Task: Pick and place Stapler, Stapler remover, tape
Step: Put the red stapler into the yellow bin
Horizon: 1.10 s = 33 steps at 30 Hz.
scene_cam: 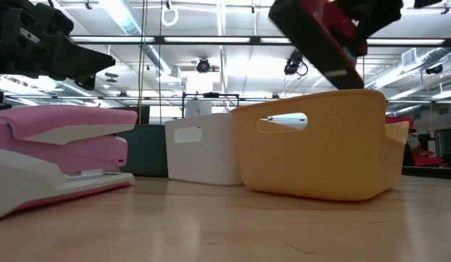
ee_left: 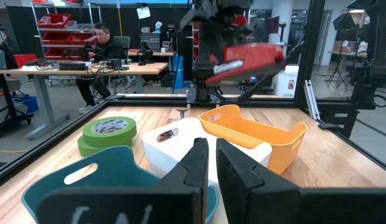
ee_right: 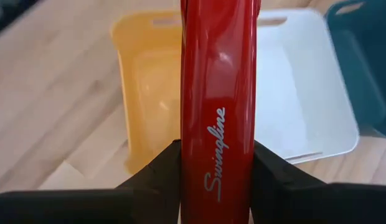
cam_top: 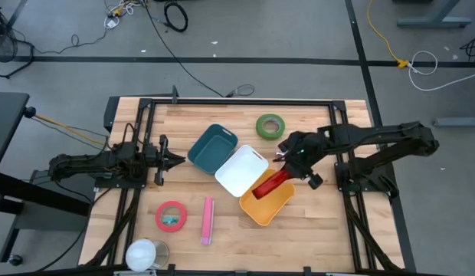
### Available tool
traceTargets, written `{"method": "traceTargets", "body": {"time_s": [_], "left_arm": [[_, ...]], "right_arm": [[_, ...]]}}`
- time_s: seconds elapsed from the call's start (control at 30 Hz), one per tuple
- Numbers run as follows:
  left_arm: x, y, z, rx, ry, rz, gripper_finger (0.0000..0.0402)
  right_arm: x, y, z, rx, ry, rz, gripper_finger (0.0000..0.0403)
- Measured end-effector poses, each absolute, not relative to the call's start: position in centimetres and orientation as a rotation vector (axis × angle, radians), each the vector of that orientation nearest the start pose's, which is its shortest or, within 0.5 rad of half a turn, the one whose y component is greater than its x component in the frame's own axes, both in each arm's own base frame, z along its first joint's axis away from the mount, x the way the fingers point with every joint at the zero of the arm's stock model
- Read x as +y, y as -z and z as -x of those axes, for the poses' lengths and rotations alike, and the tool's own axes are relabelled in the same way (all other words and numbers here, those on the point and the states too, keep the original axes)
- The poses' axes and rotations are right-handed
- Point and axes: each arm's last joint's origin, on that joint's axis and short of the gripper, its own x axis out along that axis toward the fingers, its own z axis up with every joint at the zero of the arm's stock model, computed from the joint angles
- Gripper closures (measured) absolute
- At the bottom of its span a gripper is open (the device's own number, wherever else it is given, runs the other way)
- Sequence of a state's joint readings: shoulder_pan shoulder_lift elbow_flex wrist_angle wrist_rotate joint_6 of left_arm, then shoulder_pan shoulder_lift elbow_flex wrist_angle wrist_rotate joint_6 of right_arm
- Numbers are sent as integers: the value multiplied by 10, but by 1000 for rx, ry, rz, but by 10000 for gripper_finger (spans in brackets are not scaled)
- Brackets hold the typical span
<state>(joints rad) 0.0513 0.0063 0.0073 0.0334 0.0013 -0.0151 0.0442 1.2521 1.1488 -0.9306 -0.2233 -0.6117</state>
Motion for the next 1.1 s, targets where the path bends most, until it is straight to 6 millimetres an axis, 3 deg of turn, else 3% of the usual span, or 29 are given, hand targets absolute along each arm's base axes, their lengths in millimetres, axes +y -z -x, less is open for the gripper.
{"method": "traceTargets", "body": {"time_s": [0.37, 0.7, 1.1], "left_arm": [[5, -169, -97, -35, -50, 14, 365], [5, -169, -97, -35, -49, 14, 365], [5, -169, -97, -35, -49, 14, 365]], "right_arm": [[35, -271, -263, 1055, -614, 611, 276], [48, -290, -284, 1065, -649, 622, 277], [53, -264, -301, 1201, -675, 593, 277]]}}
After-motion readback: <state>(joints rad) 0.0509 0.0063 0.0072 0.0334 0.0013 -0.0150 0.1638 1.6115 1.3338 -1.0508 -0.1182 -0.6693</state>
